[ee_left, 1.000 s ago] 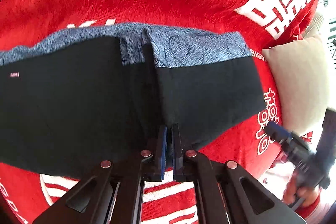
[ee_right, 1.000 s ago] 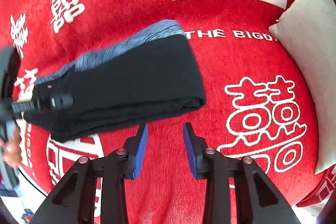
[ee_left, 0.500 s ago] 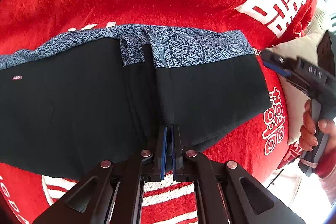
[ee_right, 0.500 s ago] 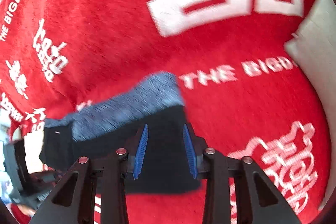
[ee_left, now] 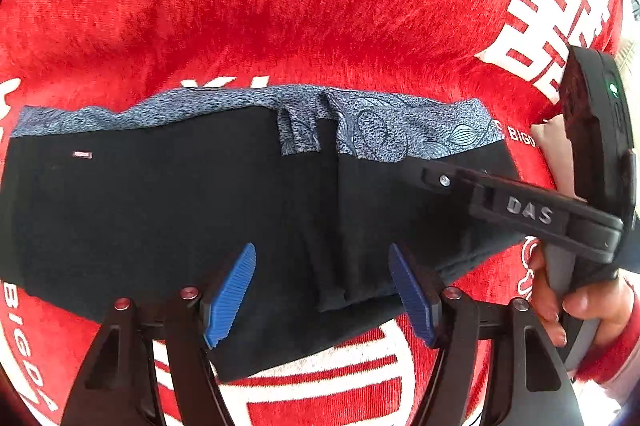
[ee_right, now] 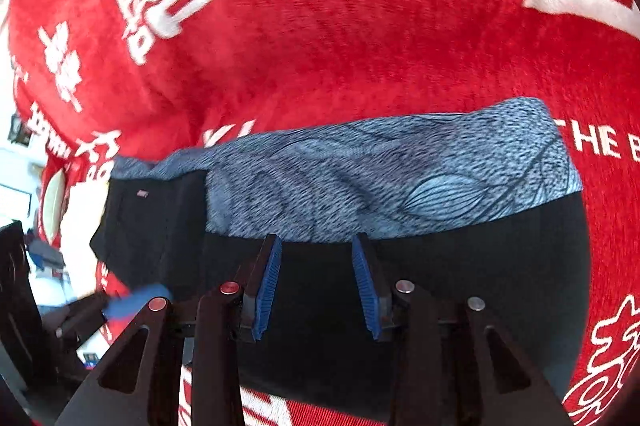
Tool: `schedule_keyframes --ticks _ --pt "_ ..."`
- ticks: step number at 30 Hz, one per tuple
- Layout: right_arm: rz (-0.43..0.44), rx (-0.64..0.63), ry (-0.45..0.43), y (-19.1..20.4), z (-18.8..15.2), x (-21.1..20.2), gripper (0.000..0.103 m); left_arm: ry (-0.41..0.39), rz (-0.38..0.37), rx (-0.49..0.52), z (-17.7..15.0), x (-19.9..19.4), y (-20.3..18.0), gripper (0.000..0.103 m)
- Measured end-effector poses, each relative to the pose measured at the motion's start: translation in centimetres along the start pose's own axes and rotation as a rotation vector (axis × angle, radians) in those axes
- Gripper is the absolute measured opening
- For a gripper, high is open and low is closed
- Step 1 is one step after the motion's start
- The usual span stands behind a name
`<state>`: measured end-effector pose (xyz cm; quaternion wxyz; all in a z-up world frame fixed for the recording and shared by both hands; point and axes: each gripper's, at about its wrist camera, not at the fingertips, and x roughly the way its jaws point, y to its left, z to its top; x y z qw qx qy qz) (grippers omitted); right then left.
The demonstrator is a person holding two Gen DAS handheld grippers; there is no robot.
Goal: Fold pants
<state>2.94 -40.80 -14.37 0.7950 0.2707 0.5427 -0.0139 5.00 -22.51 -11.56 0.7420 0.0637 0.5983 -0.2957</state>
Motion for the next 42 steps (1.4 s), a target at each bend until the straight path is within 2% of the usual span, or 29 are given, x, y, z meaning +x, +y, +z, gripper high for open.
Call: schedule_keyframes --ticks 7,12,15,18,20,22,23,25,27,29,30,31,33,36,38,40,42 --pt "0.080 0.072 0.017 0.6 -2.5 -1.8 0.042 0.018 0.114 -0.013 -1.4 -0.4 1.8 0.070" --pt "0.032 0.086 0.007 0.7 -4.3 -2.7 0.042 0.031 0.138 -0.042 -2.4 -0.4 1.8 0.070" --pt "-0.025 0.125 -0.053 -0.4 -4.9 -4.8 0.043 -0.001 0.135 -0.024 -2.5 -1.4 0.8 0.070" --pt "-0.096 0.174 -0.124 -2.3 -4.7 -7.0 0.051 -0.026 0.099 0.002 -1.4 -2.0 -1.1 0.070" --pt "-0.145 0.221 -0.152 -4.7 -3.6 -7.8 0.051 -0.055 0.061 0.027 0.0 -2.1 -3.0 0.070" --pt "-0.141 0.279 -0.166 -7.9 -2.1 -8.1 0.051 -0.071 0.017 0.054 1.8 -1.6 -4.9 0.070" --pt "-0.135 0.307 -0.168 -9.1 -1.4 -8.1 0.051 -0.079 -0.005 0.067 2.7 -1.1 -5.9 0.075" --pt "-0.073 0.393 -0.152 -12.4 0.1 -7.4 0.050 -0.090 -0.025 0.084 4.2 0.2 -7.3 0.076" --pt "0.009 0.472 -0.126 -14.9 0.8 -6.4 0.034 -0.076 -0.008 0.095 5.4 1.9 -8.0 0.076" --pt "0.118 0.527 -0.091 -16.4 1.3 -5.1 0.033 -0.047 0.039 0.093 5.8 3.7 -7.8 0.076" --pt "0.132 0.525 -0.075 -16.6 1.4 -4.6 0.033 -0.010 0.072 0.083 5.7 4.8 -7.3 0.076" --pt "0.120 0.505 -0.058 -16.5 1.5 -4.2 0.033 0.013 0.073 0.076 5.5 5.5 -6.9 0.076" --pt "0.093 0.462 -0.044 -15.9 1.7 -3.9 0.033 -0.013 0.071 0.109 4.7 5.5 -6.7 0.076" --pt "-0.022 0.300 -0.035 -13.4 2.2 -3.9 0.034 0.001 0.132 0.183 3.7 5.8 -7.6 0.076" --pt "-0.091 0.231 -0.033 -12.1 2.3 -3.6 0.035 -0.007 0.143 0.199 3.3 5.7 -7.7 0.076" --pt "-0.122 0.224 -0.035 -11.6 2.5 -3.7 0.036 0.003 0.138 0.175 3.4 5.3 -7.3 0.076" --pt "-0.123 0.237 -0.042 -11.3 2.5 -4.3 0.041 0.028 0.143 0.125 3.4 5.1 -6.2 0.080"
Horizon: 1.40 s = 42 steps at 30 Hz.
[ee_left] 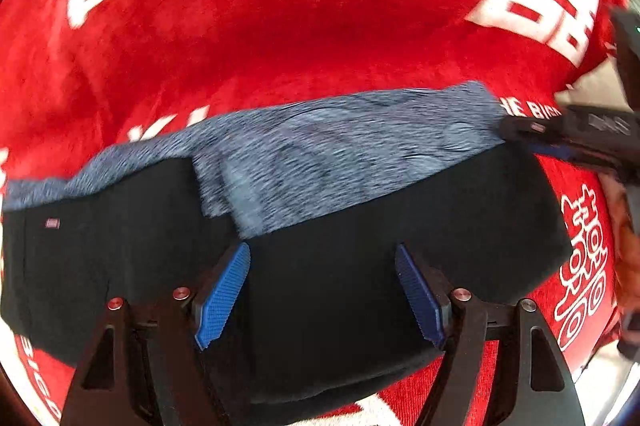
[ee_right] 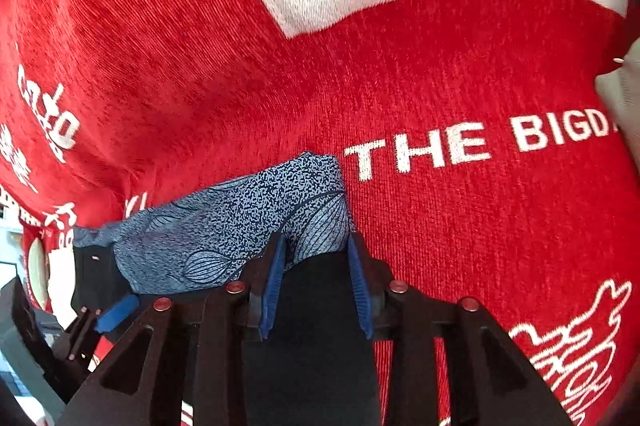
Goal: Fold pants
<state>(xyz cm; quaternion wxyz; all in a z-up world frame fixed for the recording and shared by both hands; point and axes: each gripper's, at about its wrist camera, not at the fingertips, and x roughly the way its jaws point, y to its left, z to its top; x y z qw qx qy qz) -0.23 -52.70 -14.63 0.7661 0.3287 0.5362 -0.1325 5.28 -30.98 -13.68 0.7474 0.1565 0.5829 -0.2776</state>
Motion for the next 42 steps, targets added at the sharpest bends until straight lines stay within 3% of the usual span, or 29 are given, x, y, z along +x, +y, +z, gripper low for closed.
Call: schedule_keyframes --ticks 3,11,18,21,32,42 --pt "0.002 -0.009 -0.024 0.6 -1.2 -1.6 0.056 0.008 -0.010 -0.069 -0.3 -0.4 1.6 0.080" --pt "-0.090 -0.139 -0.043 3.4 -6.6 -3.8 0.069 0.025 -0.003 -0.115 -2.8 -2.1 3.8 0.080" --pt "-0.039 -0.123 -0.068 5.7 -8.0 -3.8 0.071 0.030 -0.013 -0.149 -4.1 -3.3 5.3 0.080" --pt "-0.003 -0.135 -0.006 6.8 -8.3 -3.4 0.071 0.024 -0.014 -0.165 -4.7 -4.2 6.0 0.080" --pt "-0.045 -0.233 0.048 10.5 -9.7 -1.8 0.071 0.031 -0.012 -0.233 -6.0 -5.1 7.6 0.080" --pt "-0.090 -0.335 0.075 15.2 -10.7 -0.3 0.071 0.038 -0.004 -0.359 -8.5 -6.3 12.2 0.080"
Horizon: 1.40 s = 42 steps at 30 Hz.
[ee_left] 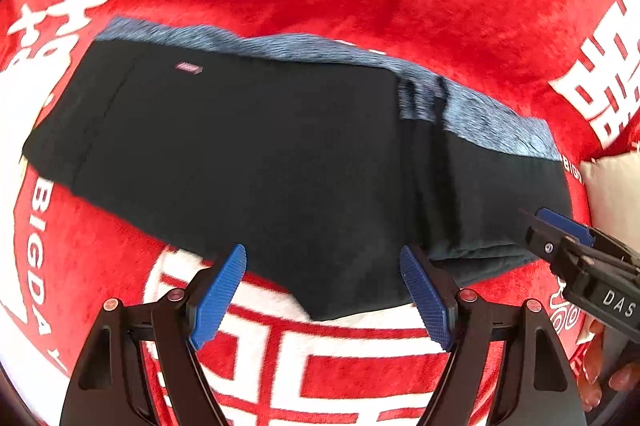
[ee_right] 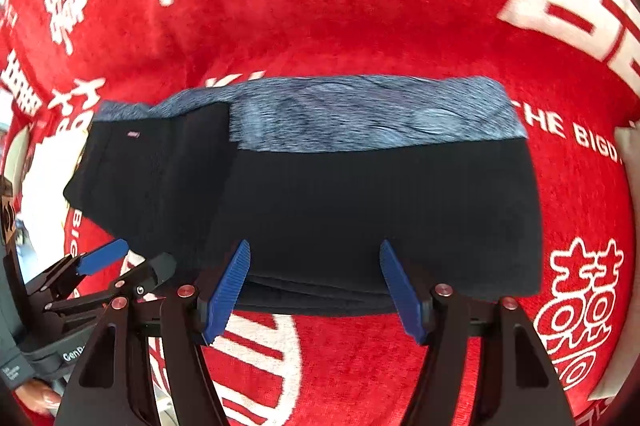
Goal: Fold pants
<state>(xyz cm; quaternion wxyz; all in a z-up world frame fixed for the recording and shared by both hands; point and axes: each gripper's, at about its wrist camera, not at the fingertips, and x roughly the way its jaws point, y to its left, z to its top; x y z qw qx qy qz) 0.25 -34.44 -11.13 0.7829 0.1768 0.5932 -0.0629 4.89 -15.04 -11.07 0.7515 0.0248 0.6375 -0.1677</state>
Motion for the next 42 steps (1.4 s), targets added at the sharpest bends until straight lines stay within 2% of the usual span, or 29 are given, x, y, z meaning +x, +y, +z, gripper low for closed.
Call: schedule_keyframes --ticks 5,9,11,18,21,24,28,33,35,42 --pt "0.027 -0.046 0.017 2.9 0.2 0.8 0.071 0.000 -0.040 -0.125 -0.4 -0.2 4.0 0.080" --pt "0.025 -0.084 0.041 4.8 -0.1 2.3 0.074 -0.031 -0.035 -0.202 -0.7 -0.6 7.2 0.080" --pt "0.010 -0.066 0.096 4.7 -0.5 3.9 0.074 -0.038 -0.031 -0.223 -0.8 -0.8 8.3 0.080" --pt "0.000 -0.045 0.083 4.8 -0.7 4.7 0.082 -0.069 -0.045 -0.301 -0.7 -1.2 12.6 0.080" --pt "0.003 -0.065 0.071 5.3 -0.9 4.9 0.088 -0.116 -0.105 -0.371 -0.2 -1.5 15.3 0.080" --pt "0.005 -0.073 0.066 5.5 -0.9 5.0 0.089 -0.163 -0.173 -0.432 0.3 -1.2 17.9 0.080" --pt "0.000 -0.093 0.073 5.9 -0.8 5.2 0.089 -0.187 -0.268 -0.509 0.5 -0.4 20.6 0.080" --pt "-0.017 -0.110 0.083 6.3 -0.7 5.5 0.091 -0.195 -0.330 -0.559 0.7 0.7 22.3 0.080" --pt "-0.024 -0.113 0.083 6.4 -0.7 5.6 0.091 -0.221 -0.364 -0.575 0.6 0.9 22.8 0.080" --pt "-0.035 -0.129 0.082 6.6 -0.6 5.9 0.092 -0.248 -0.401 -0.600 2.1 1.3 23.4 0.081"
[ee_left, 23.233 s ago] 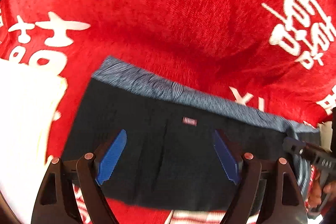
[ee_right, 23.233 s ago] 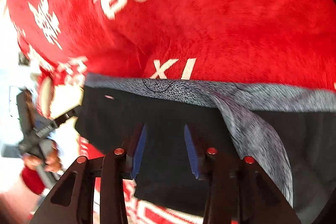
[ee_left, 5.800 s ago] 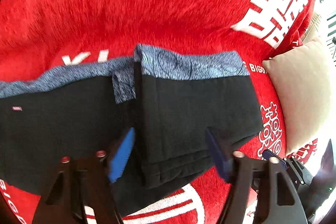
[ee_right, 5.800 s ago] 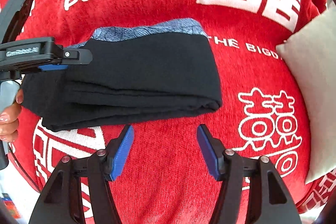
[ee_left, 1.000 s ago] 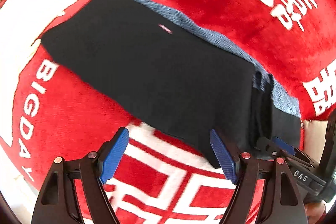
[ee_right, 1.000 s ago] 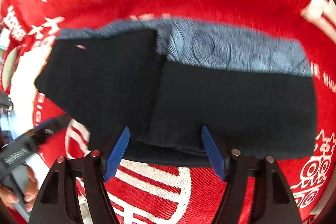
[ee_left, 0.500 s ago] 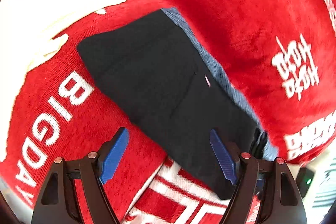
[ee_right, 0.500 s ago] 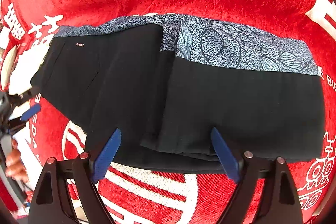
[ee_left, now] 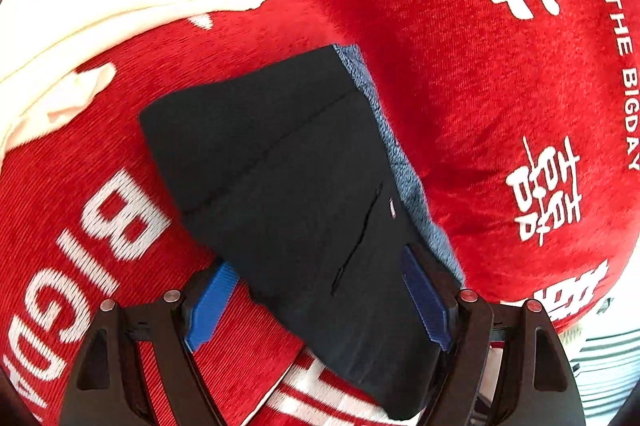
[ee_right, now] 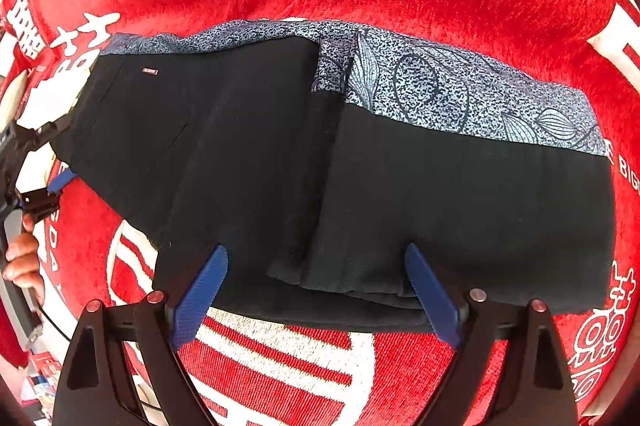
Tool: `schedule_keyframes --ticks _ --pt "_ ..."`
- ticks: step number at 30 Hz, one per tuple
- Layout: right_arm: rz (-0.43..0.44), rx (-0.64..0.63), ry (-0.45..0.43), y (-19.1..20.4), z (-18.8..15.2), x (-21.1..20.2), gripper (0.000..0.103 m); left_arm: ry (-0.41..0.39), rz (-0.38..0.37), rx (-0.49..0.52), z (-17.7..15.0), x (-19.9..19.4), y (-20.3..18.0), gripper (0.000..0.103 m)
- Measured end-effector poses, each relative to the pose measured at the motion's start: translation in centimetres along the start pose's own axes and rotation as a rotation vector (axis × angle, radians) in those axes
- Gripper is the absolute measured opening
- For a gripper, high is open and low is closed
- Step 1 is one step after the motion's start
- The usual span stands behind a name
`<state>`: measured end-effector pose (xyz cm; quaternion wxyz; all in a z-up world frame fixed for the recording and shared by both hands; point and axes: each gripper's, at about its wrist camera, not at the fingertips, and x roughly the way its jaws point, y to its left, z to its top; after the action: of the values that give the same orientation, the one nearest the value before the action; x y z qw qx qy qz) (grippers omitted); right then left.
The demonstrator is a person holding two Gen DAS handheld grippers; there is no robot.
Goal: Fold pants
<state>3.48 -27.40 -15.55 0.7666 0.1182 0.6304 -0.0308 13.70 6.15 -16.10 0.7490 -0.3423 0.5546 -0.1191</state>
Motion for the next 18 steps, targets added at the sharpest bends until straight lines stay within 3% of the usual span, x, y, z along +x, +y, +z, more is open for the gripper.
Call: schedule_keyframes --ticks 4,6,10,12,14,16,18 --pt "0.000 0.002 0.000 0.0 0.1 0.1 0.092 -0.020 -0.019 -0.020 0.5 0.2 0.4 0.082" --pt "-0.002 0.002 -0.002 0.0 0.1 0.1 0.092 -0.031 -0.037 -0.018 0.5 0.6 0.1 0.091" --pt "-0.017 -0.008 -0.006 0.2 0.1 0.2 0.092 -0.033 0.076 0.019 0.3 1.0 -1.4 0.091" --pt "-0.027 -0.016 -0.008 0.4 0.1 0.3 0.092 -0.041 0.157 0.042 0.2 1.1 -2.1 0.081" --pt "-0.035 -0.016 -0.012 0.5 0.1 0.1 0.092 -0.045 0.237 0.074 0.2 1.1 -2.4 0.050" --pt "-0.030 0.001 -0.014 0.5 0.3 -0.2 0.091 -0.037 0.270 0.095 0.3 0.9 -2.2 0.038" --pt "-0.020 0.028 -0.014 0.3 0.6 -0.8 0.088 -0.030 0.274 0.114 0.4 0.7 -2.2 0.034"
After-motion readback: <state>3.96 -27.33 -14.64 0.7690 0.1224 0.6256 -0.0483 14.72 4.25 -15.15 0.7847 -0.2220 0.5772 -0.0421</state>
